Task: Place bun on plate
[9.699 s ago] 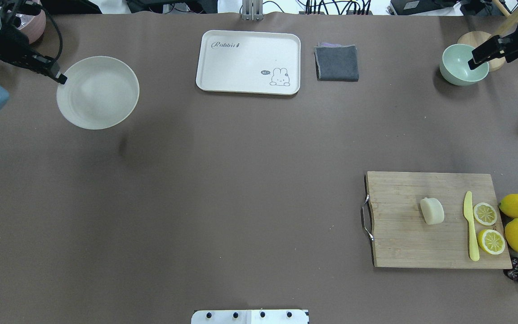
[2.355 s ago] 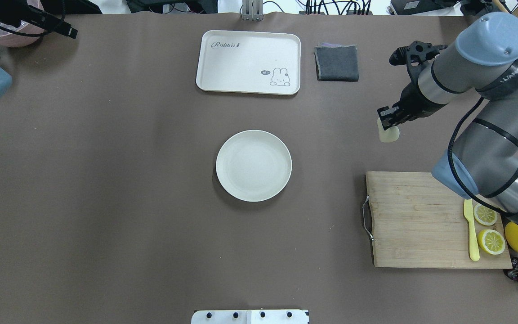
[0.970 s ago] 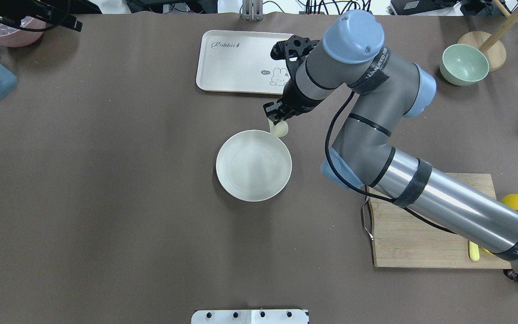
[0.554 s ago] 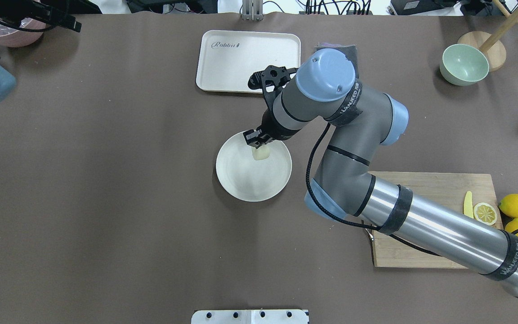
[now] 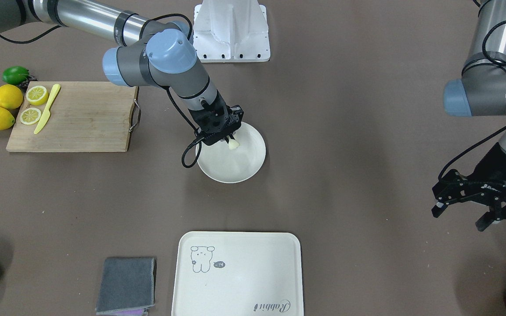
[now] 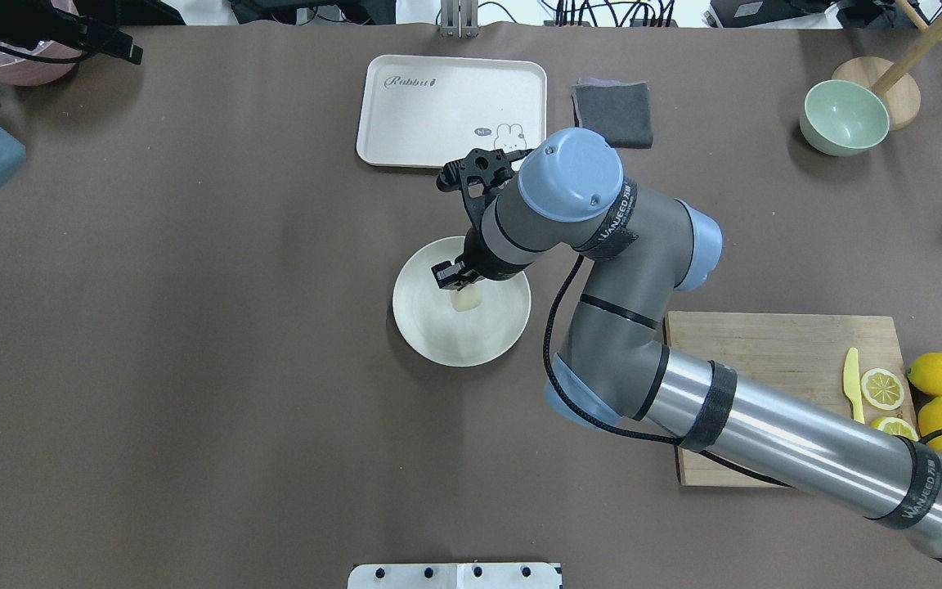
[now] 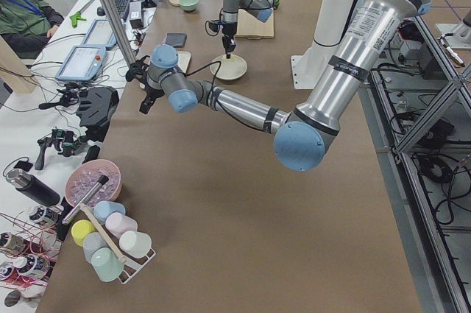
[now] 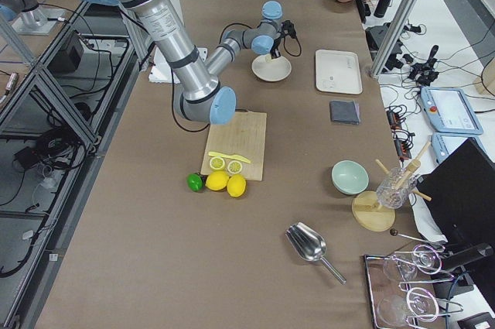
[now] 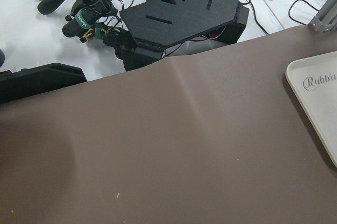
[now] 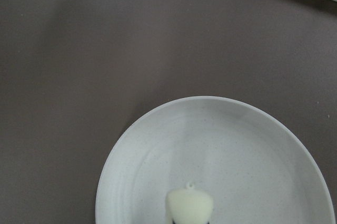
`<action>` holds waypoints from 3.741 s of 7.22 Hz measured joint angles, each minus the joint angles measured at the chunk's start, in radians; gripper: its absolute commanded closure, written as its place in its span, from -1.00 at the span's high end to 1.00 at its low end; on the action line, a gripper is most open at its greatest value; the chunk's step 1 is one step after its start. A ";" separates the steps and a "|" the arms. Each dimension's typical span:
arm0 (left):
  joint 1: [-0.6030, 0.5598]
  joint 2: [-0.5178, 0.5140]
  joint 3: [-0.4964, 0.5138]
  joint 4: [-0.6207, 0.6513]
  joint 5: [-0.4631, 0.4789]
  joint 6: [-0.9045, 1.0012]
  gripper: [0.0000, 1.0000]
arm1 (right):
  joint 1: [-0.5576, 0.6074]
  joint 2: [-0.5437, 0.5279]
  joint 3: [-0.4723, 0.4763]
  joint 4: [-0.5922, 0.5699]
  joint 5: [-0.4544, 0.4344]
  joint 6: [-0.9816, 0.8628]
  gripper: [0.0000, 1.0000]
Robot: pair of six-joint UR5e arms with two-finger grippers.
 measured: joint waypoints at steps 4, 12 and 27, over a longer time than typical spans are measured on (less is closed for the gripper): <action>0.001 0.001 0.009 -0.002 0.003 0.000 0.95 | -0.003 0.002 0.000 0.022 0.002 -0.002 1.00; -0.016 0.021 -0.012 0.003 -0.006 -0.001 0.95 | 0.117 -0.020 0.094 -0.042 0.059 -0.008 1.00; -0.378 0.035 0.110 0.390 -0.218 0.096 0.96 | 0.725 -0.373 0.158 -0.389 0.215 -0.885 1.00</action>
